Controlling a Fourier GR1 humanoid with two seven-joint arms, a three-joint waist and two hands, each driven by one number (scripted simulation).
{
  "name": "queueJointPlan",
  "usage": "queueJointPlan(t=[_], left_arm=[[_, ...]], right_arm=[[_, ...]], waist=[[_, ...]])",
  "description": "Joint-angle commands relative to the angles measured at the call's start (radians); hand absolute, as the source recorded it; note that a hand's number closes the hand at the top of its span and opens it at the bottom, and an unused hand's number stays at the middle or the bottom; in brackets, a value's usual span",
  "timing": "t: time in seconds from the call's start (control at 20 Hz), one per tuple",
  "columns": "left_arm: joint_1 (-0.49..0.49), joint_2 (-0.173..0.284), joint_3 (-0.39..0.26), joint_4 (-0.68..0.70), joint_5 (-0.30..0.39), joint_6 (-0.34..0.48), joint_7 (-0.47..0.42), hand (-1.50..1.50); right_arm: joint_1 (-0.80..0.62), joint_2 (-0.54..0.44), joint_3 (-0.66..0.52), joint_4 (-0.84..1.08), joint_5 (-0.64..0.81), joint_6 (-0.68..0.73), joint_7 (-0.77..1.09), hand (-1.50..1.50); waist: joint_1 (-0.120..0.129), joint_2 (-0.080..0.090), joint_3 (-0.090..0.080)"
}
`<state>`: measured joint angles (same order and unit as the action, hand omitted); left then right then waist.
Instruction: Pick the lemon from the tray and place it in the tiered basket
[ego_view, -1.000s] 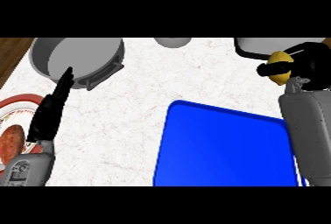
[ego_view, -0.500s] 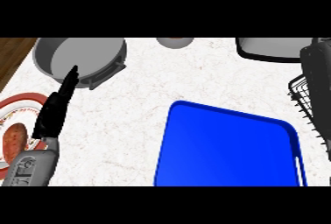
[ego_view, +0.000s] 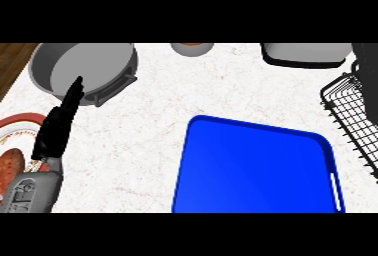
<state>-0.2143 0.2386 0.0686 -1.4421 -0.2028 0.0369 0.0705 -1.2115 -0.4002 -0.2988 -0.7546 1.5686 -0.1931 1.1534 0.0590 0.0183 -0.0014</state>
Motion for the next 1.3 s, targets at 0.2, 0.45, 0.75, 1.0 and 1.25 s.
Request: queueJointPlan(t=[0.2,0.45,0.75,1.0,1.25], left_arm=[[0.015,0.009,0.016,-0.001,0.009,-0.012,0.004,0.0],[0.018,-0.002,0.019,0.001,0.008,0.0,-0.007,0.0],[0.055,0.005,0.031,0.001,0.012,-0.008,-0.034,0.0],[0.037,0.012,0.04,0.004,-0.003,0.0,-0.008,0.0],[0.074,0.054,0.08,-0.101,0.049,-0.048,0.054,0.0]], right_arm=[[-0.036,-0.056,-0.032,0.213,0.092,-0.008,0.097,1.5],[-0.053,-0.144,-0.024,0.309,0.168,0.14,0.102,1.5],[-0.022,-0.219,-0.057,0.329,0.163,0.14,0.043,1.5],[0.043,-0.223,-0.093,0.261,0.079,0.155,-0.084,1.5],[0.185,-0.166,-0.147,0.165,-0.012,0.049,-0.109,1.5]], waist=[[-0.023,-0.006,0.001],[-0.029,-0.009,0.0],[-0.039,-0.013,0.001],[-0.057,-0.02,0.001],[-0.062,-0.026,0.002]])
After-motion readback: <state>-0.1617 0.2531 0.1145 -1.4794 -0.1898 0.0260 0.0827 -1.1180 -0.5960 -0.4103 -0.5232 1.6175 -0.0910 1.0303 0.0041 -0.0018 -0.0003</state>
